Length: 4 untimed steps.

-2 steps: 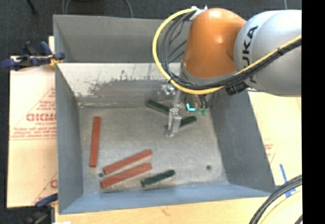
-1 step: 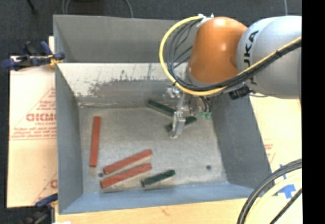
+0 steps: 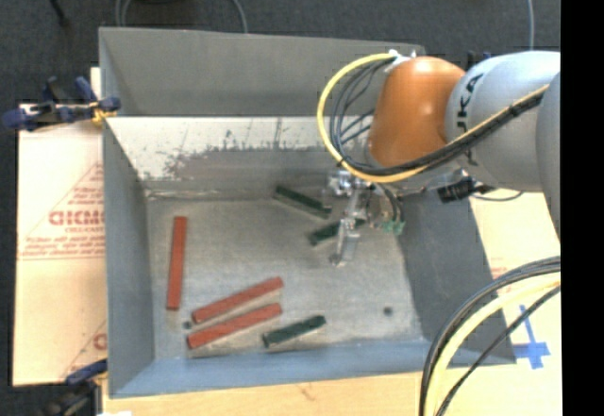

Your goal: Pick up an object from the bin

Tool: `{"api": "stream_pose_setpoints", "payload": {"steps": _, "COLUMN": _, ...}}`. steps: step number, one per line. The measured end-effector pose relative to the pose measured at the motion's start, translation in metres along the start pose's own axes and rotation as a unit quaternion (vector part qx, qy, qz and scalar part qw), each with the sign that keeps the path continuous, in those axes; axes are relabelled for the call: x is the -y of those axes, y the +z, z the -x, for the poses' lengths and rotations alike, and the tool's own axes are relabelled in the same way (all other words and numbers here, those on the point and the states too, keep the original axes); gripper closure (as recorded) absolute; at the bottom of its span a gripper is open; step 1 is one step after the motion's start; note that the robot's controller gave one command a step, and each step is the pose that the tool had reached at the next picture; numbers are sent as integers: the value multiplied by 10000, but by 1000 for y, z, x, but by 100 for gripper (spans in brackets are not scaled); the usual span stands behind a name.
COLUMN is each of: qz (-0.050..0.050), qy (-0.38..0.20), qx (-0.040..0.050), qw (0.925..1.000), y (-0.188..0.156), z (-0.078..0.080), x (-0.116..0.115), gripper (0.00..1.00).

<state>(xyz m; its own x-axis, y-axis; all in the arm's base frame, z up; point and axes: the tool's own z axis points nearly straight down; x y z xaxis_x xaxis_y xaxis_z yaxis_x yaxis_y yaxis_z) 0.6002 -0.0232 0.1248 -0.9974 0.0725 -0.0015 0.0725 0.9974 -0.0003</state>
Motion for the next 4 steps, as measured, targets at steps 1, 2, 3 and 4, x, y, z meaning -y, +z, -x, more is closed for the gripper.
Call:
{"api": "stream_pose_setpoints", "payload": {"steps": 1, "qz": 3, "qy": 369, "qx": 28, "qw": 9993, "y": 40, "z": 6, "x": -5, "gripper": 0}}
{"api": "stream_pose_setpoints", "payload": {"steps": 2, "qz": 15, "qy": 1063, "qx": 72, "qw": 9943, "y": 49, "z": 25, "x": 14, "gripper": 100}}
{"api": "stream_pose_setpoints", "payload": {"steps": 3, "qz": 8, "qy": 1063, "qx": 29, "qw": 9943, "y": 53, "z": 22, "x": 14, "gripper": 0}}
{"api": "stream_pose_setpoints", "payload": {"steps": 4, "qz": 9, "qy": 1064, "qx": 79, "qw": 9943, "y": 49, "z": 26, "x": 15, "gripper": 100}}
